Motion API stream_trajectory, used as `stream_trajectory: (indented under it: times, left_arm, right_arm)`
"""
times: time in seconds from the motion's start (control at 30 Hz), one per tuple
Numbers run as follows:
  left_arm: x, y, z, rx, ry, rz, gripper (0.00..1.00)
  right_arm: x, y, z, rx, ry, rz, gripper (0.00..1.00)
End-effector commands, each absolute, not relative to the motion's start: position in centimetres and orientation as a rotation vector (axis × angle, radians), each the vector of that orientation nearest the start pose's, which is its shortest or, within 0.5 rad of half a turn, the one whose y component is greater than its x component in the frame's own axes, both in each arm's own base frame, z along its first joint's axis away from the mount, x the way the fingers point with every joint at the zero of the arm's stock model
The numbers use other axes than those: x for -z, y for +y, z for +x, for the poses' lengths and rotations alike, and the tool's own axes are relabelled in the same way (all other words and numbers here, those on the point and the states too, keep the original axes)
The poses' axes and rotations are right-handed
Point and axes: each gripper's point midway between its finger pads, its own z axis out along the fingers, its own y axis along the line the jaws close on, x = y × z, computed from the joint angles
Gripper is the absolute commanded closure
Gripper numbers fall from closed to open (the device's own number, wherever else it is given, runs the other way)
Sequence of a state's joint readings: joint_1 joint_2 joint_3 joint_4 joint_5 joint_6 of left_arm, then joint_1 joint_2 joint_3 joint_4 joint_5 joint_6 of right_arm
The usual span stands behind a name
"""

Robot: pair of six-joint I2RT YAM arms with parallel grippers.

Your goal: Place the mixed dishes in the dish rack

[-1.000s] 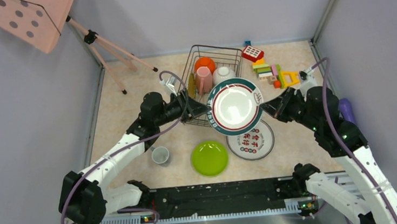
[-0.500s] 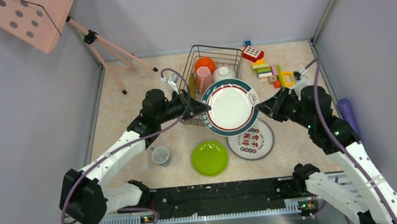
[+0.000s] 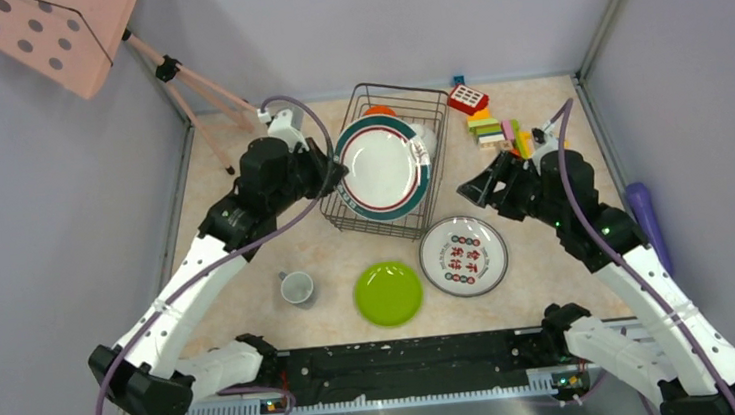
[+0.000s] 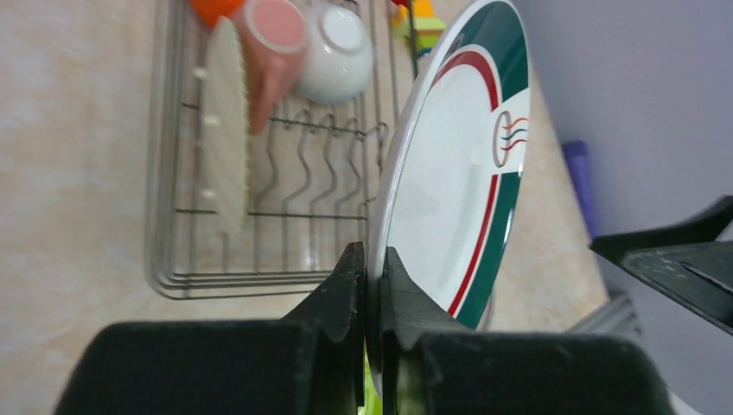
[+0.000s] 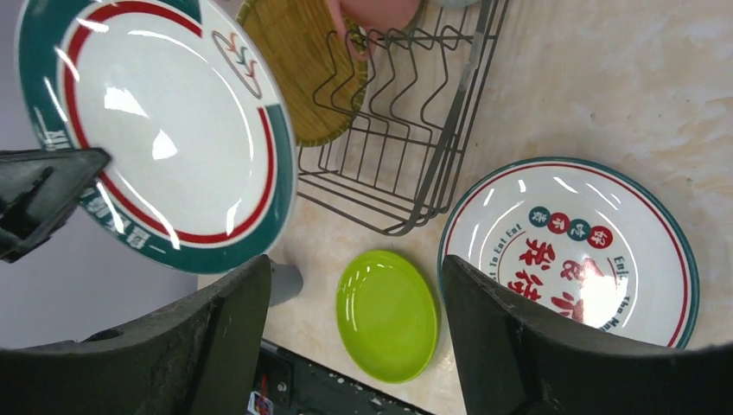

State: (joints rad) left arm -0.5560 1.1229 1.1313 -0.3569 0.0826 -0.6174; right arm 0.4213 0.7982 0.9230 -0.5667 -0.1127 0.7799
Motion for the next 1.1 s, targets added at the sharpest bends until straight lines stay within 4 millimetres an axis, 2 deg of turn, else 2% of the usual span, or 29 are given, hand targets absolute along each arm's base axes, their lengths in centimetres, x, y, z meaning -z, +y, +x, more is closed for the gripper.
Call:
stream_trajectory:
  times: [0.0, 0.1, 0.27, 0.57, 0.83, 1.07]
  left_arm:
    - [-33.3, -19.2, 31.6, 0.545, 1.952, -0.005, 1.00]
    - [-33.1, -18.1, 32.5, 0.363, 1.969, -0.024, 1.00]
    - [-34.0, -18.0, 33.2, 0.175, 1.929, -0.079, 1.00]
    - [-34.9, -19.4, 34.5, -0.233, 1.825, -0.056, 1.00]
    - [-34.9, -20.7, 35.0, -0.343, 1.784, -0.015, 1.00]
    - [-32.8, -22.8, 35.4, -0.277, 1.836, 0.036, 1.00]
  right_arm:
    - [-27.7, 14.7, 24.3, -0.797, 2.020, 0.320, 0.29]
    - [-27.4, 13.6, 24.6, -0.728, 2.015, 0.367, 0.29]
    - [-25.9, 11.1, 24.9, -0.581, 2.036, 0.506, 0.29]
    - [-25.0, 10.1, 24.6, -0.529, 2.036, 0.544, 0.30]
    - [-25.0, 9.5, 24.4, -0.498, 2.030, 0.546, 0.31]
    - [-24.4, 9.3, 24.1, -0.488, 2.037, 0.547, 0.31]
